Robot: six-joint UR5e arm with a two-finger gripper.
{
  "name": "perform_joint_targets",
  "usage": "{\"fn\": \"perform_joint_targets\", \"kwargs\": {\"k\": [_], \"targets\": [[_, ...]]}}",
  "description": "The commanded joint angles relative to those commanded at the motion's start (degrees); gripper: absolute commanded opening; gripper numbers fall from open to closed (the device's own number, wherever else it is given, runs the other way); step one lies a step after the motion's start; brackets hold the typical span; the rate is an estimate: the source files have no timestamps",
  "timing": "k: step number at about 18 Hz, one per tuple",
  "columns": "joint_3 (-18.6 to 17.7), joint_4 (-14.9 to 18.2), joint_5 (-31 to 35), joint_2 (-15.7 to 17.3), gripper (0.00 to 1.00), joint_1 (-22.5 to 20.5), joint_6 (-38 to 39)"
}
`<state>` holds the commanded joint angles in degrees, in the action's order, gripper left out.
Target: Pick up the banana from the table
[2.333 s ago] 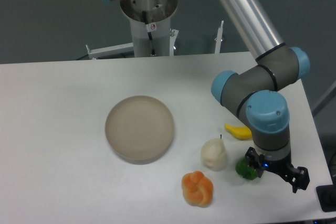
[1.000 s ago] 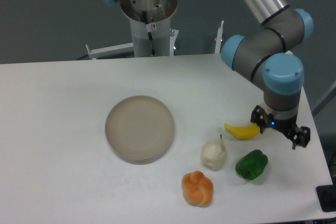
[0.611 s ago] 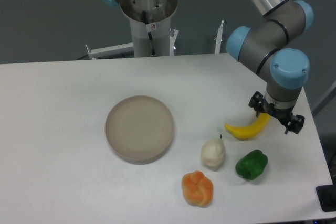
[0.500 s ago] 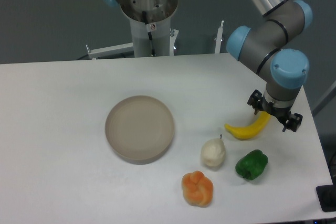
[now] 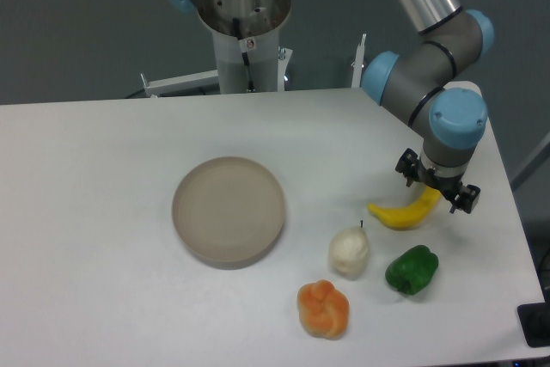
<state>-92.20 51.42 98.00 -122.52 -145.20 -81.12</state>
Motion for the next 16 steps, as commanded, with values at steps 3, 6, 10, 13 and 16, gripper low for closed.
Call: {"fn": "perform_joint_targets", "kwargs": {"k": [3, 6, 10, 13, 16], "targets": [[-0.2, -0.8, -0.1, -0.8, 1.0, -0.4, 0.0], [-0.6, -1.7, -0.1, -1.3, 1.0, -0.4, 0.6], [-1.0, -2.4, -0.2, -1.5, 0.85, -0.4, 0.7], [-1.0, -2.4, -0.4, -1.4, 0.52, -0.8, 0.5], [-0.8, -2.4, -0.4, -1.3, 0.42, -0.8, 0.3]]}}
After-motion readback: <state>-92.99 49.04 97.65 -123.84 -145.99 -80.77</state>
